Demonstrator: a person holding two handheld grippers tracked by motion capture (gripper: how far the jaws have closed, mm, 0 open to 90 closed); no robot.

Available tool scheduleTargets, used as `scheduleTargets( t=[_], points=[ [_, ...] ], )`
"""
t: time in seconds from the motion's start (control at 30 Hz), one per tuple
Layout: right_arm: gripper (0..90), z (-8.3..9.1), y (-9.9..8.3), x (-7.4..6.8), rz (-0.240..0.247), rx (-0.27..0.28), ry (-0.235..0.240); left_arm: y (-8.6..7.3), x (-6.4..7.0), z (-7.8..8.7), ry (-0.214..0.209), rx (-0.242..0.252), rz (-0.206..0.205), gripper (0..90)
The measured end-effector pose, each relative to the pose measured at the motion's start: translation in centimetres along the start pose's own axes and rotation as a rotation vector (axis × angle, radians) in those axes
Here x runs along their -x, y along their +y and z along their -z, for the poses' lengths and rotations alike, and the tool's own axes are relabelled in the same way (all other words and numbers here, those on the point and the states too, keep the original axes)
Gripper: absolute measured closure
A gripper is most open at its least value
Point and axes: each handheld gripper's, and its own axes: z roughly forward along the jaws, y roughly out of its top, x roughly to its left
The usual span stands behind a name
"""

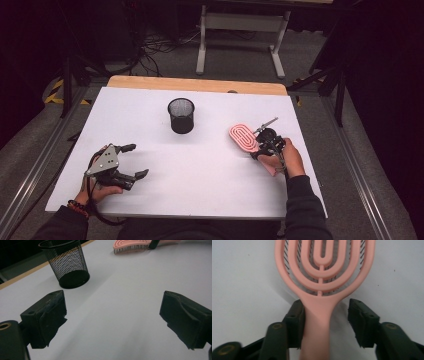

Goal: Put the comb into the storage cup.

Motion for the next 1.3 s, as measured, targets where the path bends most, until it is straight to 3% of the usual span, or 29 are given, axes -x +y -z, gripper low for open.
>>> scheduleTargets(
  t=[0.07,0.17,0.43,0.6,0.67,0.73,0.8,0.87,0.93,1.1,1.2,1.3],
  points=[
    [63.5,-0.1,0.0,-0.1,0.006,0.007,0.010,0.0,0.0,0.0,-0.003,-0.001,0.000,7.8],
    [67.1,0.0,-0.1,-0.3,0.014,0.017,0.019,0.0,-0.1,-0.1,-0.009,0.003,0.009,7.8],
    [68.5,0.1,-0.6,-0.9,0.031,0.051,-0.021,0.1,0.0,0.0,0.004,0.006,0.004,7.8],
    [68.8,0.2,-1.1,-1.2,0.025,0.113,-0.016,0.1,-0.1,0.1,0.016,0.014,0.010,7.6],
    [68.8,0.4,-1.2,-1.1,0.012,0.149,-0.035,0.1,-0.1,0.1,0.016,0.014,0.012,7.6],
    [68.9,1.0,-1.6,-1.1,-0.008,0.218,-0.049,0.1,0.0,0.0,0.017,0.014,0.013,7.7],
    [68.9,1.2,-1.6,-1.1,-0.007,0.234,-0.052,0.2,0.0,-0.1,0.015,0.014,0.012,7.7],
    [68.9,2.0,-2.0,-1.3,-0.021,0.310,-0.053,0.2,0.0,-0.1,0.012,0.010,0.012,7.8],
    [68.9,2.2,-2.1,-1.3,-0.022,0.327,-0.054,0.2,0.0,-0.2,0.006,0.005,0.012,7.9],
    [69.0,3.7,-2.5,-1.9,-0.028,0.449,-0.099,0.3,0.0,-0.3,0.006,-0.004,0.012,9.2],
    [69.0,4.1,-2.6,-2.2,-0.028,0.488,-0.113,0.3,0.0,-0.3,0.007,-0.002,0.014,9.2],
    [69.0,4.6,-2.7,-2.7,-0.027,0.560,-0.152,0.4,0.0,-0.2,0.016,-0.012,-0.005,9.3]
  ],
)
